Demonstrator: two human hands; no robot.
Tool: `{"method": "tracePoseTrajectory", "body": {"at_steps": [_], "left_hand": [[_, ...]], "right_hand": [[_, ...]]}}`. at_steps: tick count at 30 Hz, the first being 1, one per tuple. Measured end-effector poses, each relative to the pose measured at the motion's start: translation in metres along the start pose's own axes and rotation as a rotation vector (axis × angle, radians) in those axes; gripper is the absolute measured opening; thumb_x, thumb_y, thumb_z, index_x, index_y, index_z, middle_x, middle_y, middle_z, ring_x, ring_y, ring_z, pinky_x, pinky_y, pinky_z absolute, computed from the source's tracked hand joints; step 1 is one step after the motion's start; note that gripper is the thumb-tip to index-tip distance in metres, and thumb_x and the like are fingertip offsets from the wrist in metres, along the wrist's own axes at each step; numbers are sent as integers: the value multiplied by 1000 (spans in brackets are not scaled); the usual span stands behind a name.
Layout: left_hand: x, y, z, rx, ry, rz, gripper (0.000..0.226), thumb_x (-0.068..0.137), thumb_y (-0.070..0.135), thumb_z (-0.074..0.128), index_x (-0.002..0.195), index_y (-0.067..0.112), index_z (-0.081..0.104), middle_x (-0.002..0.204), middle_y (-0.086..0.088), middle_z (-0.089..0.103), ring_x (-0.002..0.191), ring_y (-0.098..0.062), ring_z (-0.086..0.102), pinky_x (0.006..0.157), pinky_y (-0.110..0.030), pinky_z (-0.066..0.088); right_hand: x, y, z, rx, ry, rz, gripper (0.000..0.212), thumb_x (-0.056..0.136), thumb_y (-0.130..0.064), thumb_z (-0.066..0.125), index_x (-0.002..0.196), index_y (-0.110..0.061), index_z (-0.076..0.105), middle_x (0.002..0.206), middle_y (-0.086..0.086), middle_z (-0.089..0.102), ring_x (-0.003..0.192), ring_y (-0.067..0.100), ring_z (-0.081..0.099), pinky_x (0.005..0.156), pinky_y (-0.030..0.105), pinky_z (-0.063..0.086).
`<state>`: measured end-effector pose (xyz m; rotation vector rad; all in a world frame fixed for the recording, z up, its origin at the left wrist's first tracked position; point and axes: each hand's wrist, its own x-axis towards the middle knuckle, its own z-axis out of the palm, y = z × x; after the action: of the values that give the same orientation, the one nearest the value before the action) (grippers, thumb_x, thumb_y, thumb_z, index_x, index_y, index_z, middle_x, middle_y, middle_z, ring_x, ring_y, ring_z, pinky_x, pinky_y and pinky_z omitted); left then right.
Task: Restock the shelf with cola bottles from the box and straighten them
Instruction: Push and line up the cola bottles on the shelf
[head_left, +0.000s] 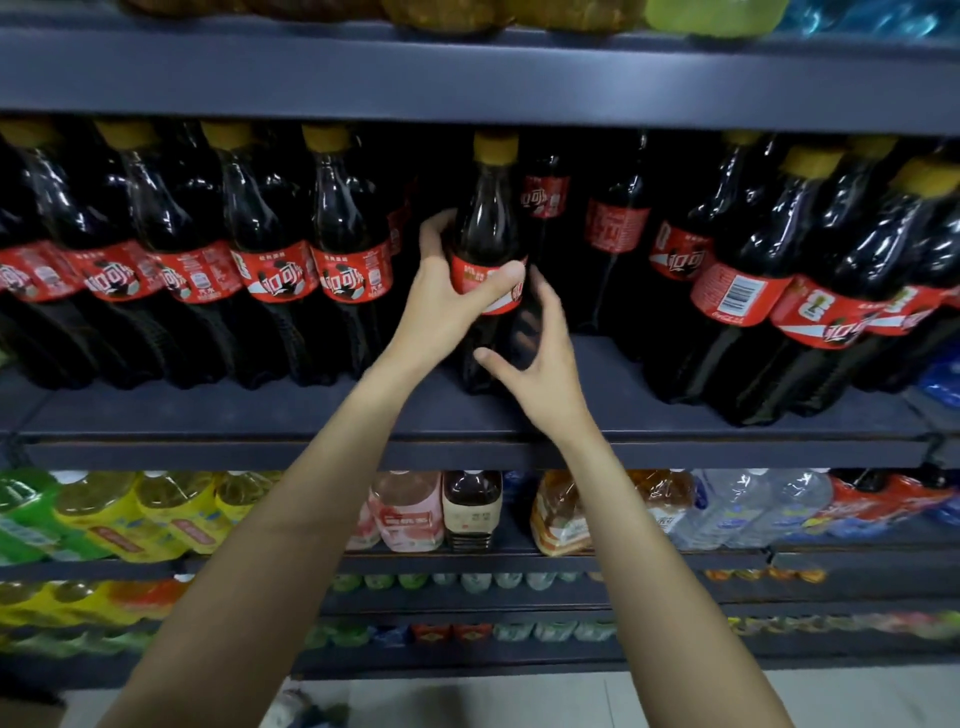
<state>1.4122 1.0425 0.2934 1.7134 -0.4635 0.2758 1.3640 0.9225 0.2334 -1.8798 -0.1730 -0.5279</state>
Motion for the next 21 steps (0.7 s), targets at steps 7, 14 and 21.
{"method": "tracePoseTrajectory", "body": {"at_steps": [7, 14, 21], "left_hand": [[-45, -9, -32, 624, 392, 511, 45, 88, 18, 63, 130, 6, 51, 128, -9, 55, 118, -23, 48, 102, -25, 37], [-35, -43, -71, 1054, 490, 482, 75, 77, 29, 72, 140, 12, 36, 142, -22, 41, 129, -33, 32, 109, -44, 27], [-30, -50, -81, 1105, 437, 537, 72, 87, 39, 64, 145, 15, 28, 147, -17, 33, 132, -31, 33, 110, -44, 25]], "right_hand": [[57, 8, 35, -225, 169, 54, 90, 73, -30, 80, 144, -25, 26, 126, 3, 61, 111, 23, 60, 91, 38, 49], [134, 17, 76, -431, 249, 130, 87, 78, -30, 74, 146, -20, 21, 139, 9, 46, 115, 33, 56, 85, 42, 45], [168, 26, 95, -509, 272, 123, 76, 83, -29, 68, 142, -12, 23, 135, 13, 46, 112, 30, 57, 82, 41, 48]]}}
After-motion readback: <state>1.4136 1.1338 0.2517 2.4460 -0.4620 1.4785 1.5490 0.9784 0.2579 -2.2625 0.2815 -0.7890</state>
